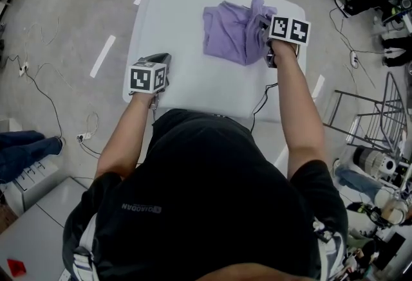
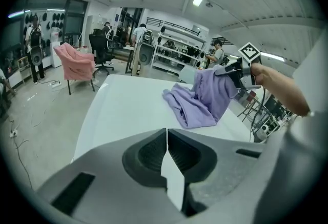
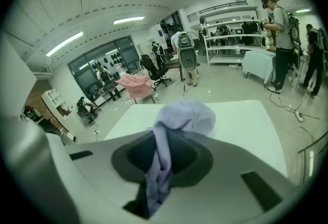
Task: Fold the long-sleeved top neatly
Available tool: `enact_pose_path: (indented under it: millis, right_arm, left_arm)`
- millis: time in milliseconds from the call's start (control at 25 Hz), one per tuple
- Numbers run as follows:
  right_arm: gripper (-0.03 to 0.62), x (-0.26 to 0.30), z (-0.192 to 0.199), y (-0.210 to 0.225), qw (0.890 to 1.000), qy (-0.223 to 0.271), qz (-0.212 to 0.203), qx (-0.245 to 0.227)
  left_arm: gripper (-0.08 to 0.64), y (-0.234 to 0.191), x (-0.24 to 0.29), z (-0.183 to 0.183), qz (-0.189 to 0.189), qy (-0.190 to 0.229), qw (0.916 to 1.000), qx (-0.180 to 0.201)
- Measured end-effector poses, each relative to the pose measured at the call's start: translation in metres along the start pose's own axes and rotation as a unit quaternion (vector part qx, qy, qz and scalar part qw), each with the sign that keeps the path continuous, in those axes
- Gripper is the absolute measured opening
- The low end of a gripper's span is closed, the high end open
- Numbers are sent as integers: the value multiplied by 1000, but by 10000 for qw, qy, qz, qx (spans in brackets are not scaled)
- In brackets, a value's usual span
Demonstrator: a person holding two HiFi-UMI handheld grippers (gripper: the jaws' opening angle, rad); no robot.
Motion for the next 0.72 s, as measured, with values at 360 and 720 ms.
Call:
enact_pose_path:
  millis: [360, 720]
  right_arm:
    - [91, 106, 51, -81, 9974, -477, 48, 543]
    - [222, 125, 78, -137, 9927, -686, -757, -635]
  left_arm:
    - [11, -3, -15, 22, 62, -51, 9999, -139]
    - [11, -8, -26, 47, 103, -243, 9996, -68]
Point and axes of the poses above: the fingertips, and each gripper's own axes: x forward along the fingers, y to its right, z out of its underside, the point moved 5 cm from there along -x, backward along the fingers, and after that the axes turned 4 degrees about z, right-handed, at the moved point
